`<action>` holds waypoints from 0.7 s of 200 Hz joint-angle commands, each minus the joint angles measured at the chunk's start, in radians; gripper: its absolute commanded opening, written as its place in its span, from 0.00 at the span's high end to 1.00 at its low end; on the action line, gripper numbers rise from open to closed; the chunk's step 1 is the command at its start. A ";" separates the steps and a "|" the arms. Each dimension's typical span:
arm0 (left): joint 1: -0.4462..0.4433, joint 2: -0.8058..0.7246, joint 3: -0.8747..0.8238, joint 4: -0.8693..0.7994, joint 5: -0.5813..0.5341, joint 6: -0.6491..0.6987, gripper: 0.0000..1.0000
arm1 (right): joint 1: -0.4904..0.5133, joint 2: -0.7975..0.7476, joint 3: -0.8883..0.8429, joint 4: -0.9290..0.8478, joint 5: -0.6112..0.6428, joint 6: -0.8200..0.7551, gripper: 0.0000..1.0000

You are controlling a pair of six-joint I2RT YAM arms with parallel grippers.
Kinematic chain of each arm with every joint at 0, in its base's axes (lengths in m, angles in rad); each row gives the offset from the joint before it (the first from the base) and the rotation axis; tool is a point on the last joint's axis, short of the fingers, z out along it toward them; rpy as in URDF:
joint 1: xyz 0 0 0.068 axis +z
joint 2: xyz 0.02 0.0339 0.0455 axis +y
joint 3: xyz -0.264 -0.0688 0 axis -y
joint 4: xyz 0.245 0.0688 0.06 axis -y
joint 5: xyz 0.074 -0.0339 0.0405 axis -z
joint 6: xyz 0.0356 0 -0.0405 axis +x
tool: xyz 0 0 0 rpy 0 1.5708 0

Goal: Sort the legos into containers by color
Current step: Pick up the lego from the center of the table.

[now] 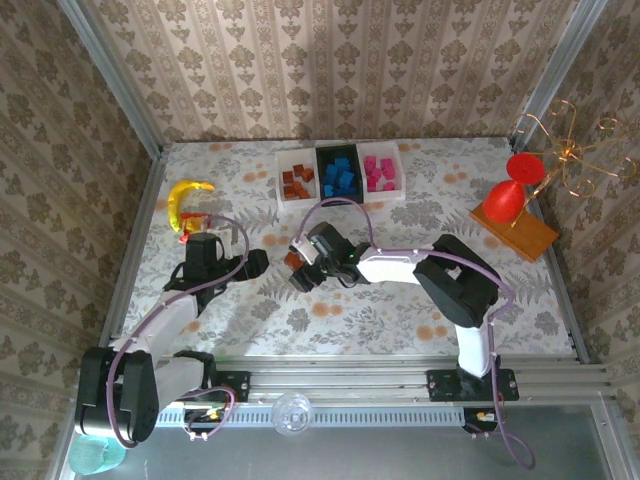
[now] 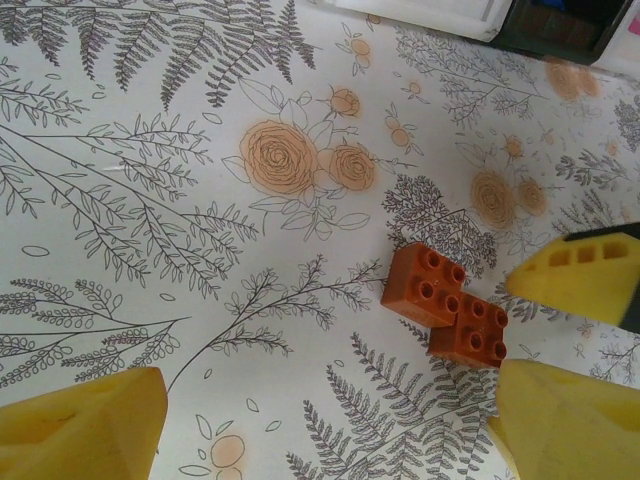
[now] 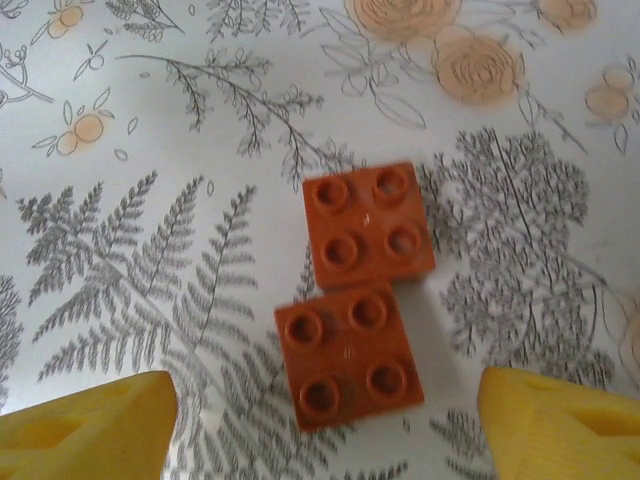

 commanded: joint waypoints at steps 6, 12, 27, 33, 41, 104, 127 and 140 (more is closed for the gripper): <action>0.010 -0.012 -0.006 0.024 0.025 -0.020 0.13 | 0.003 0.049 0.063 -0.013 -0.019 -0.061 0.28; 0.010 -0.014 -0.006 0.024 0.025 -0.020 0.13 | 0.003 0.056 0.069 -0.022 -0.019 -0.065 0.32; 0.010 -0.014 -0.004 0.024 0.025 -0.020 0.13 | 0.003 0.063 0.072 -0.041 -0.016 -0.072 0.39; 0.010 -0.012 -0.003 0.026 0.026 -0.020 0.13 | 0.003 0.063 0.068 -0.044 -0.015 -0.075 0.40; 0.010 -0.012 -0.003 0.027 0.027 -0.020 0.13 | 0.002 0.062 0.060 -0.041 -0.014 -0.078 0.41; 0.009 -0.003 0.006 0.035 0.040 -0.025 0.14 | 0.003 0.054 0.036 -0.028 -0.008 -0.081 0.57; 0.007 -0.001 0.014 0.041 0.049 -0.032 0.14 | 0.000 -0.004 0.001 -0.012 0.003 -0.083 0.62; 0.004 0.001 0.021 0.047 0.055 -0.037 0.14 | -0.008 -0.051 -0.029 -0.005 0.013 -0.077 0.63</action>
